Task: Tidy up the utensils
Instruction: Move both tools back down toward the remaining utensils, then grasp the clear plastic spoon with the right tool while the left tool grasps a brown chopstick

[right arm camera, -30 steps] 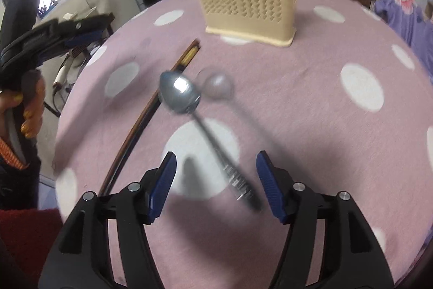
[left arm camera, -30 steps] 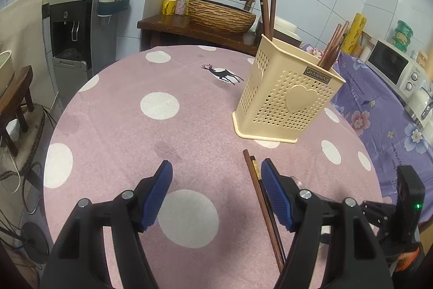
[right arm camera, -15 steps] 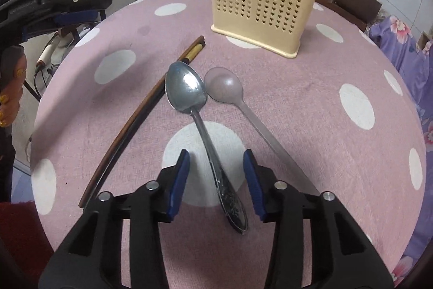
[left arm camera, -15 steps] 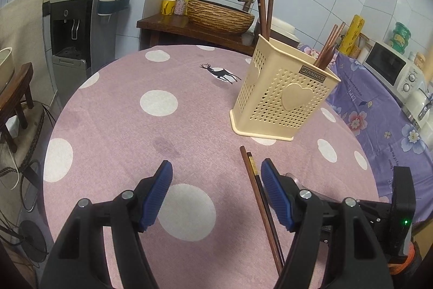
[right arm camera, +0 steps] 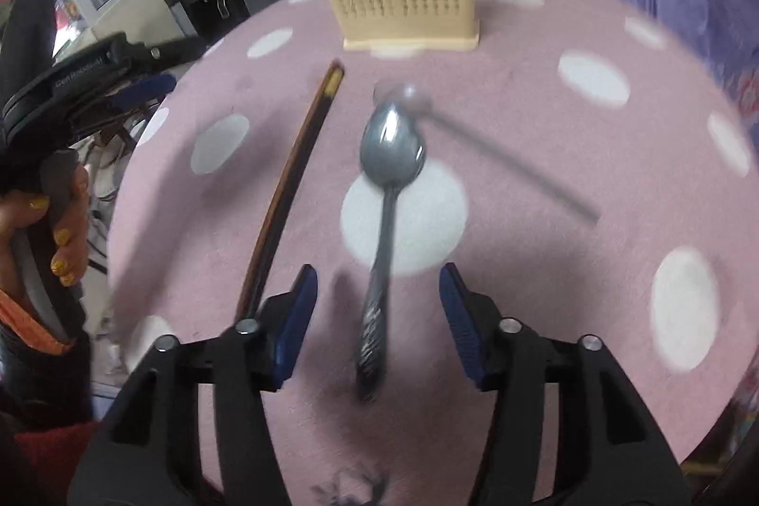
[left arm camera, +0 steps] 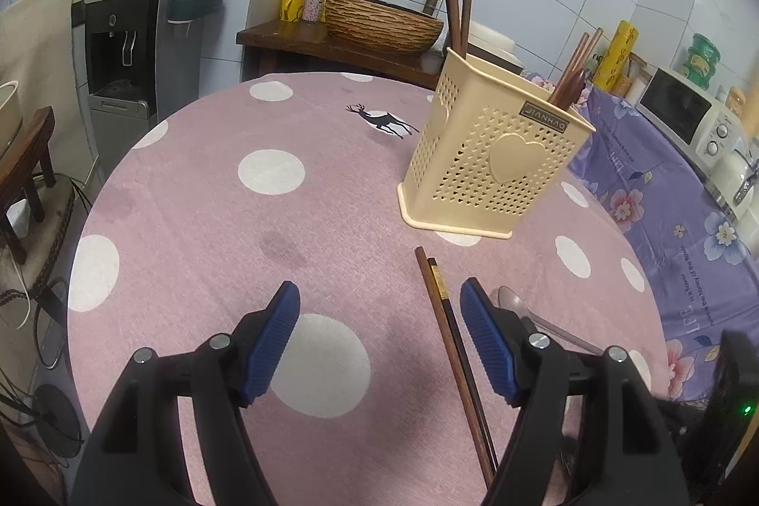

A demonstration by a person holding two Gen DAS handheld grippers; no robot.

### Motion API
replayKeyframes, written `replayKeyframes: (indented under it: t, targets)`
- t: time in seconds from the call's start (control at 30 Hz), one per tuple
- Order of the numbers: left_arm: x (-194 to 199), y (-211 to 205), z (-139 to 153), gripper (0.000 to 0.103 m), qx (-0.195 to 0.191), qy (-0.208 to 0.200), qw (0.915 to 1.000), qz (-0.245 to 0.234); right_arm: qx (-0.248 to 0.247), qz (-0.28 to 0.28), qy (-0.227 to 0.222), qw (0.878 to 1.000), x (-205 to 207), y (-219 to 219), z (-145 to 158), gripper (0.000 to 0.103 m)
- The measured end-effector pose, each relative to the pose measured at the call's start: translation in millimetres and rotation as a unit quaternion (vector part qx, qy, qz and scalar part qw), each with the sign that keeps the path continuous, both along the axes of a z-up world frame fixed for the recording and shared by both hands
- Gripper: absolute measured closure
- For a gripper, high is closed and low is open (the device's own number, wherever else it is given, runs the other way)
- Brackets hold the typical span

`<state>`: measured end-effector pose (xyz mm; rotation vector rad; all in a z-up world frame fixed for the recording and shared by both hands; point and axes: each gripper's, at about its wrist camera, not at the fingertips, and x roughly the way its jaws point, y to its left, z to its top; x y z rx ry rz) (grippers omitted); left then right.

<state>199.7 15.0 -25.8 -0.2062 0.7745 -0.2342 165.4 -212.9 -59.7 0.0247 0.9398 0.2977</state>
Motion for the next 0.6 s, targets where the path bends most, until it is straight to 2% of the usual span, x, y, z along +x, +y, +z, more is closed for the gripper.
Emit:
replayKeyframes:
  t: [0.1, 0.2, 0.23, 0.33, 0.4, 0.43, 0.53, 0.6]
  targets:
    - [-1.4, -0.4, -0.9, 0.033, 0.001, 0.002, 1.0000, 0.000, 0.003, 0.002, -0.007, 1.000, 25.7, -14.6, 2.5, 0.049]
    - [-2.9, -1.7, -3.1, 0.033, 0.003, 0.007, 1.0000, -0.003, -0.066, 0.002, -0.008, 0.998, 53.8, -19.2, -8.4, 0.053]
    - [-3.7, -2.7, -4.0, 0.033, 0.005, 0.009, 0.9999, -0.004, -0.074, 0.011, 0.000, 0.997, 58.3, -20.2, -12.3, 0.055]
    - [-3.5, -3.8, -7.2, 0.033, 0.006, 0.013, 0.9999, -0.006, -0.063, 0.036, -0.001, 0.997, 66.2, -29.1, -17.7, 0.057]
    - [-2.0, -4.6, -8.8, 0.033, 0.004, 0.015, 0.9999, -0.006, -0.065, 0.042, 0.000, 0.997, 66.9, -35.9, -15.2, 0.068]
    - [-0.8, -5.5, -9.4, 0.033, 0.004, 0.017, 0.9998, -0.007, -0.062, 0.040, 0.005, 0.997, 66.4, -39.3, -14.2, 0.080]
    - [0.9, -9.7, -10.2, 0.033, 0.001, 0.020, 0.9997, -0.012, -0.046, 0.018, 0.021, 0.999, 61.1, -50.6, -13.4, 0.086]
    - [0.5, -13.7, -10.2, 0.032, 0.003, 0.020, 0.9997, -0.017, -0.041, -0.026, 0.039, 0.998, 48.5, -58.0, -12.1, 0.087]
